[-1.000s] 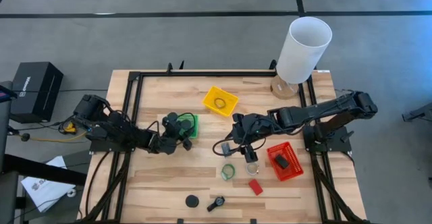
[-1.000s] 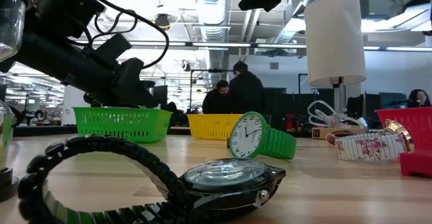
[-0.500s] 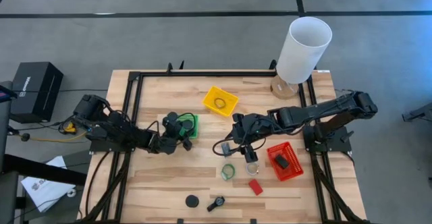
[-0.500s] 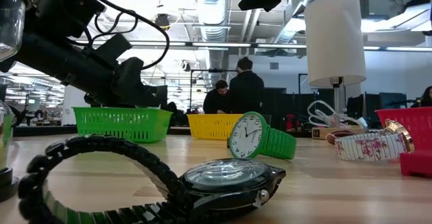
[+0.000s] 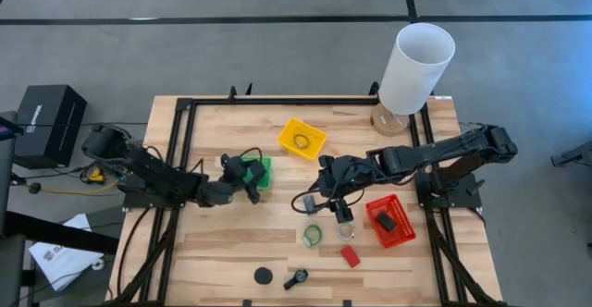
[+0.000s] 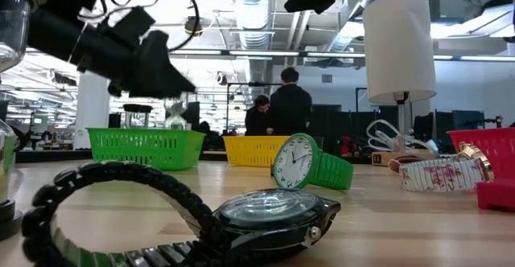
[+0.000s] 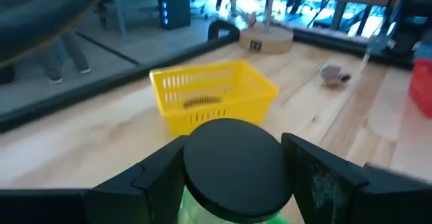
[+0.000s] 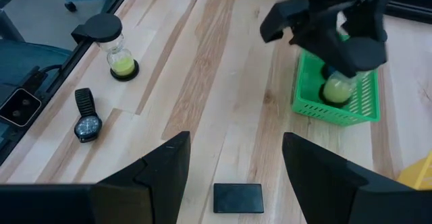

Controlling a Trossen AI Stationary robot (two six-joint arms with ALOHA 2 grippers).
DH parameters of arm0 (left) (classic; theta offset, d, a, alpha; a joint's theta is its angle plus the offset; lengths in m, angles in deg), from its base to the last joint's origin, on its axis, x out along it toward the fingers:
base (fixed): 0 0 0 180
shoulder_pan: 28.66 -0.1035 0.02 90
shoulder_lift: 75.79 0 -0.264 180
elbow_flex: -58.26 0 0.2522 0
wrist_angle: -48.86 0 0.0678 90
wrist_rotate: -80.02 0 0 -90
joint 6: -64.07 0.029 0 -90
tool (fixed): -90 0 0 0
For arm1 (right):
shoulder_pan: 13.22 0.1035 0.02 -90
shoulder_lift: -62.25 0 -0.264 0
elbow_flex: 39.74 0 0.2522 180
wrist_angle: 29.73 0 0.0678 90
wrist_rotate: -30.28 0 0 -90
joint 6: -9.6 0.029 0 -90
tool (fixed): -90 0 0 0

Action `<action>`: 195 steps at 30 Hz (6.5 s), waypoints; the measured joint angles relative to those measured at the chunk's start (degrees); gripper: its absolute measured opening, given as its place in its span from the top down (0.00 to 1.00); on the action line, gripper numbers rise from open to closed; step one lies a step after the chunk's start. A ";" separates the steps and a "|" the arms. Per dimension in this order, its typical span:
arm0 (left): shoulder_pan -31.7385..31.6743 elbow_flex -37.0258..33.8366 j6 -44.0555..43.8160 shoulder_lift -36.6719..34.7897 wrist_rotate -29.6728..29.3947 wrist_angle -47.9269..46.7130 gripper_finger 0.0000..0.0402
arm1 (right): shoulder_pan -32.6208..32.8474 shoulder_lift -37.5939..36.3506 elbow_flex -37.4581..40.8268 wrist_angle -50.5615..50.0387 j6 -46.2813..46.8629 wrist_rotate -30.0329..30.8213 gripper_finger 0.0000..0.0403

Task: Pick & Place Office items
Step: Put the top green hourglass into the green basket, then put the brown watch into the yellow basket

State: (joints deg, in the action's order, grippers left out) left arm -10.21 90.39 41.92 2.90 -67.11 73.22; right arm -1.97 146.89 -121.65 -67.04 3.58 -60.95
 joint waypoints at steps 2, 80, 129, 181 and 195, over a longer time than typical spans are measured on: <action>-0.01 0.00 0.79 -1.87 -0.01 0.08 0.43 | 0.00 0.00 0.00 0.00 0.02 0.00 0.44; 3.38 21.06 9.67 -9.47 45.46 -25.45 0.53 | -3.48 -20.02 25.76 14.40 6.15 -0.32 0.44; -11.27 34.13 32.22 -4.86 48.25 -45.91 0.54 | -11.34 -8.38 24.37 2.02 9.85 6.74 0.44; -11.14 23.80 28.98 -7.84 28.00 -32.85 0.60 | -21.68 -2.01 20.60 -15.10 4.07 13.27 0.98; -11.14 23.81 32.22 -7.84 28.01 -32.93 0.60 | -23.43 -5.77 20.53 39.45 4.08 13.14 0.98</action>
State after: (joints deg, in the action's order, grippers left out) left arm -21.35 114.21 74.13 -4.95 -39.10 40.29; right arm -25.41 141.12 -101.12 -27.59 7.65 -47.82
